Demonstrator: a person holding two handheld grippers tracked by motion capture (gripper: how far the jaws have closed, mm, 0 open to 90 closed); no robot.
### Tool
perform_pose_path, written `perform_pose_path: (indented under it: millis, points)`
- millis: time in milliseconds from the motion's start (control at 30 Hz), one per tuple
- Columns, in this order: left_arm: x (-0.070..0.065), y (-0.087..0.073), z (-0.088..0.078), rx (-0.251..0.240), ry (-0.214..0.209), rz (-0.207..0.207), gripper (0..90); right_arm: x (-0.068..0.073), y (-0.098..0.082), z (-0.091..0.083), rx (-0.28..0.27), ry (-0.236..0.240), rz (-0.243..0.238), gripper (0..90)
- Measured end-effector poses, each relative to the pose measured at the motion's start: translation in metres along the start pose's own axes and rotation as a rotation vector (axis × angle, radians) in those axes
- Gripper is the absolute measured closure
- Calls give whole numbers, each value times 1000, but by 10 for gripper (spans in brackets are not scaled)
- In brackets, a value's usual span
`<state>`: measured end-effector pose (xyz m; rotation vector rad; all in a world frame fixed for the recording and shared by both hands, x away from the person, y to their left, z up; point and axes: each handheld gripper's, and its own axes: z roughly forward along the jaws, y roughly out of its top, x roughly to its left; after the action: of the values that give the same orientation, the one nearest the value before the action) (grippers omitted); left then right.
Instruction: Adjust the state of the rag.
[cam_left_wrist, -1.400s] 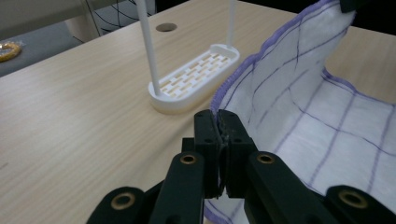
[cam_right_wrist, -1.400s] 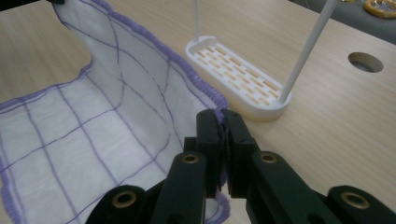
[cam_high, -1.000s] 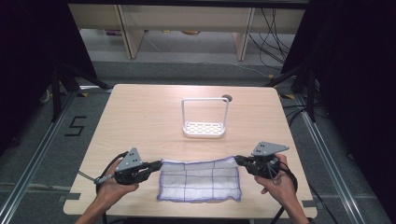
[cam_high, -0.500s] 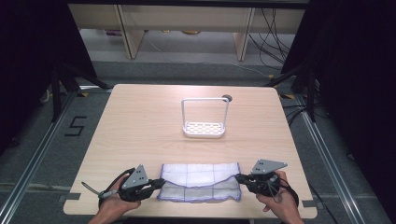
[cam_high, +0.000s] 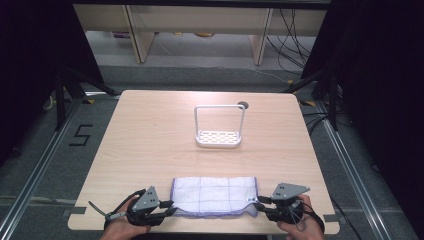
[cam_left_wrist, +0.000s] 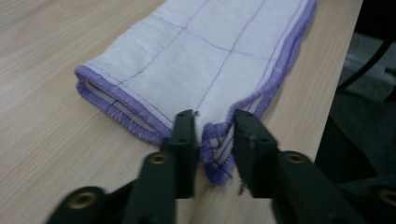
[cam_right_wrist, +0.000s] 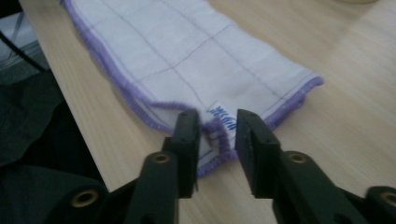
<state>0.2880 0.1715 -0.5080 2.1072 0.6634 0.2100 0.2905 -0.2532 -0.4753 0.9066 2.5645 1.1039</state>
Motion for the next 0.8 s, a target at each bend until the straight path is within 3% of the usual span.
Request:
perform_pose_path:
  millis: [33,67,100,133,167,200,300,333,433,467,533,600,700,733,767,800]
  points:
    - [0,0,0,0,0,0,583,0,0,0,0,0,0,664]
    - [3,3,-4,-38,-8,-37,566,-2,1,-6,-51,-35,49,552]
    - [3,3,-4,-38,-8,-37,557,-2,1,-6,-51,-35,49,552]
    - [5,6,-7,-59,-14,-43,557,-3,3,-8,-74,-30,96,539]
    - [6,8,-9,-73,-12,-52,536,-5,4,-12,-103,-32,103,523]
    - [11,14,-12,-94,-8,-71,481,-5,7,-14,-120,-44,147,494]
    - [17,22,-12,-104,22,-79,452,-8,8,-12,-108,-75,140,475]
    - [20,26,-9,-118,37,-89,452,-7,9,-8,-90,-90,166,467]
    - [36,38,5,-92,108,-104,437,-3,10,2,-6,-118,175,453]
    - [44,42,14,-71,109,-115,434,-2,9,7,9,-139,141,447]
    - [51,44,25,-40,112,-118,422,1,8,12,65,-142,159,429]
    - [59,43,37,21,107,-116,409,2,5,18,91,-141,163,419]
    - [61,40,44,52,103,-118,394,2,2,22,89,-142,152,415]
    - [63,38,46,76,122,-96,394,4,2,23,88,-146,159,415]
    - [63,37,48,77,118,-92,394,7,3,22,122,-142,174,413]
    - [64,36,49,86,120,-78,394,8,3,23,106,-149,181,412]
